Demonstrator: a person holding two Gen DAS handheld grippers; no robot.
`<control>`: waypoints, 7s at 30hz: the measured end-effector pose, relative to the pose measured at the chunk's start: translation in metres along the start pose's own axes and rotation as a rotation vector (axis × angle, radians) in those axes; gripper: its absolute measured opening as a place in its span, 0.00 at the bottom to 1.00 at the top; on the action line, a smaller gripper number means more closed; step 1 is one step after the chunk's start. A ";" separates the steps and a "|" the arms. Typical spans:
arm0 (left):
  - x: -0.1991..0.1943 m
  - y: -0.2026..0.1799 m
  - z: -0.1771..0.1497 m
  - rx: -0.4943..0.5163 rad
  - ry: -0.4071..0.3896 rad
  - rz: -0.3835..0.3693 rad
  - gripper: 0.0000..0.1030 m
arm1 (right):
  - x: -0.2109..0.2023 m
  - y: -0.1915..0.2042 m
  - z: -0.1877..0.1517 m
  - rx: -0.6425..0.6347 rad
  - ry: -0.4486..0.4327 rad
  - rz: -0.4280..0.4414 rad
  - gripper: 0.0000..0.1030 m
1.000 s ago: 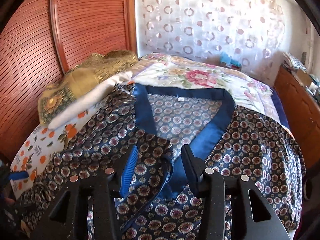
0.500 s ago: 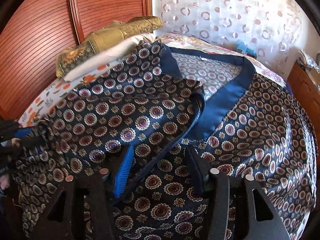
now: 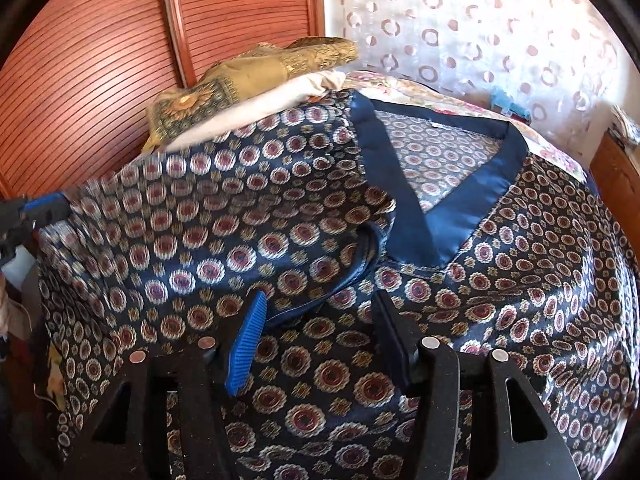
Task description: Fold small clothes
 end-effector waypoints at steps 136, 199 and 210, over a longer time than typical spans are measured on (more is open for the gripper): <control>0.040 -0.157 0.086 0.170 -0.084 -0.250 0.82 | -0.067 -0.165 0.108 0.215 -0.215 -0.195 0.04; 0.187 -0.037 0.092 0.287 0.316 -0.179 0.53 | 0.022 -0.149 0.026 0.209 -0.063 -0.252 0.77; 0.192 -0.038 0.099 0.261 0.291 -0.246 0.11 | 0.023 -0.148 0.025 0.211 -0.063 -0.251 0.78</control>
Point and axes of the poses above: each gripper's, at about its wrist camera, not at the fingertips, and x roughly the way its jaws point, y to its left, z to its top, the point moved 10 cm from there along x, roughly the way its jaws point, and after that the axes turned 13 degrees about x, right-handed, at the moved point
